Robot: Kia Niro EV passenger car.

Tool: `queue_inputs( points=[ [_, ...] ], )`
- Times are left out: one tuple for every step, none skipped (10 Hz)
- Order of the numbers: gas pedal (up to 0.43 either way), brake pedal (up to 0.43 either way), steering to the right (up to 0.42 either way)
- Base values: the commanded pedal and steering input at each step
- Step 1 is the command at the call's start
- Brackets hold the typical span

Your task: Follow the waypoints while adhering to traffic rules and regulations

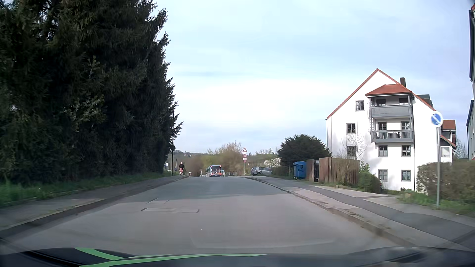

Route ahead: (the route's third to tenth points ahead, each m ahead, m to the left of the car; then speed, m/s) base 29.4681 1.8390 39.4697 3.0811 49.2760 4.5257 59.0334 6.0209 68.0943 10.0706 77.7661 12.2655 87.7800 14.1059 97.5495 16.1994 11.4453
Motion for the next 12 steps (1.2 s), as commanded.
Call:
queue_inputs(
  points=[
    [0.067, 0.0, -0.009],
    [0.098, 0.0, -0.011],
    [0.098, 0.0, -0.01],
    [0.098, 0.0, -0.01],
    [0.098, 0.0, -0.01],
    [0.098, 0.0, -0.01],
    [0.098, 0.0, -0.011],
    [0.098, 0.0, -0.01],
    [0.098, 0.0, -0.01],
    [0.087, 0.0, -0.01],
    [0.079, 0.0, -0.01],
    [0.047, 0.0, -0.01]
  ],
)
